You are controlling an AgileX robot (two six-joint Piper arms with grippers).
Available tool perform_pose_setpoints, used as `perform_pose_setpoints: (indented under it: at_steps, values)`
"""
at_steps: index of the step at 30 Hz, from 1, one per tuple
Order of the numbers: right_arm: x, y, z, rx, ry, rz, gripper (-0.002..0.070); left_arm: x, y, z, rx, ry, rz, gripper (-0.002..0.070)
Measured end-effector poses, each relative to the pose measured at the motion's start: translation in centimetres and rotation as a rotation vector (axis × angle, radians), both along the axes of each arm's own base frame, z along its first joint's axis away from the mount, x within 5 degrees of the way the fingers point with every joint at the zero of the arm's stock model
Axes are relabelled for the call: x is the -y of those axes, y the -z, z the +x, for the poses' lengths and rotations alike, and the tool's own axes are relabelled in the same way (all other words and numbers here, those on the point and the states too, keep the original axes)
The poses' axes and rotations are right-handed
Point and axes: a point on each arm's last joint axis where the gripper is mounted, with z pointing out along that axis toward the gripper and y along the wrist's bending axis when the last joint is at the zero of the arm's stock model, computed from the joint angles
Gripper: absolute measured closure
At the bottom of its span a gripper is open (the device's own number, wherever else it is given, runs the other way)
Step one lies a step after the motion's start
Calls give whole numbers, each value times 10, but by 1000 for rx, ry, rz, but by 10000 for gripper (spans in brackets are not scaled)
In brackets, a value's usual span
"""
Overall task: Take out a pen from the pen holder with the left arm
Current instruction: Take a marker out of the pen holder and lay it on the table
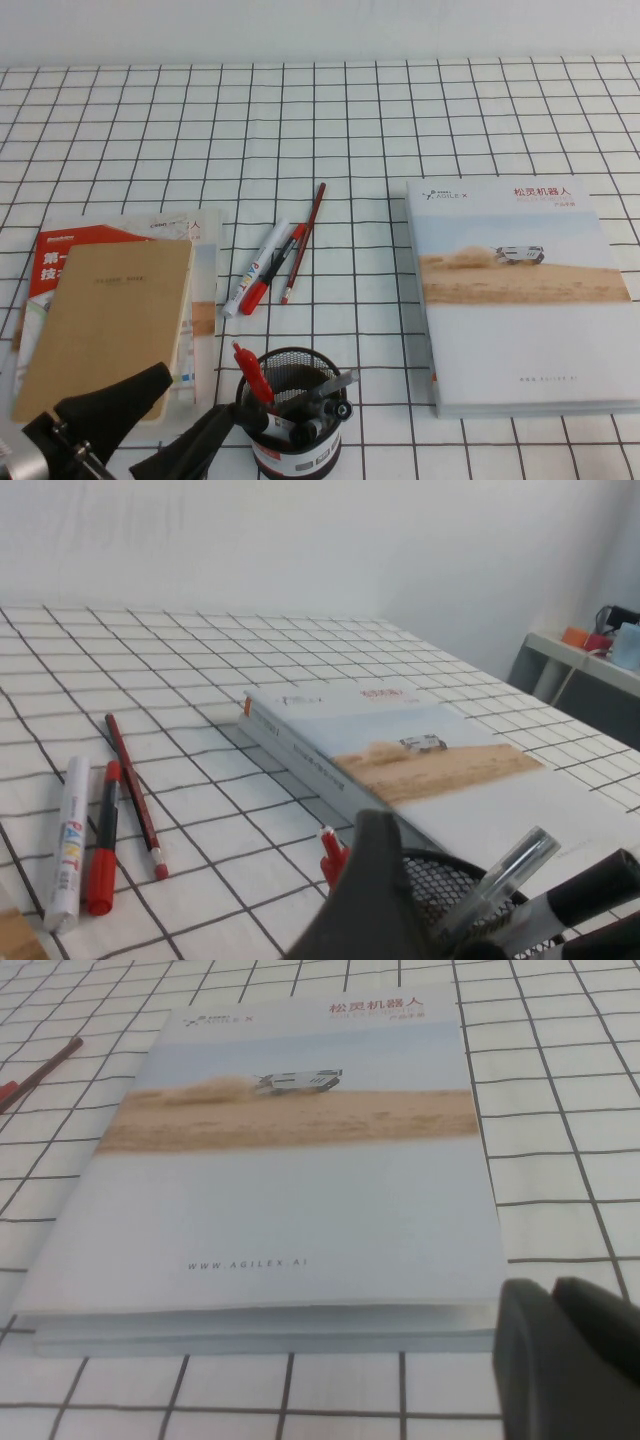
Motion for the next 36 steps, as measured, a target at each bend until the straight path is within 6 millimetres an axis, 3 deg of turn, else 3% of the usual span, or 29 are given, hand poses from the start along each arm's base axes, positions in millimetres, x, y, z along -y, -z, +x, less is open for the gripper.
perform_pose_setpoints:
  at_steps: [25, 36]
  values:
    - [0, 0, 0, 0, 0, 0, 691, 24, 33, 16, -173, 31, 55, 153]
    - [0, 0, 0, 0, 0, 0, 691, 32, 33, 25, -185, 10, 50, 153]
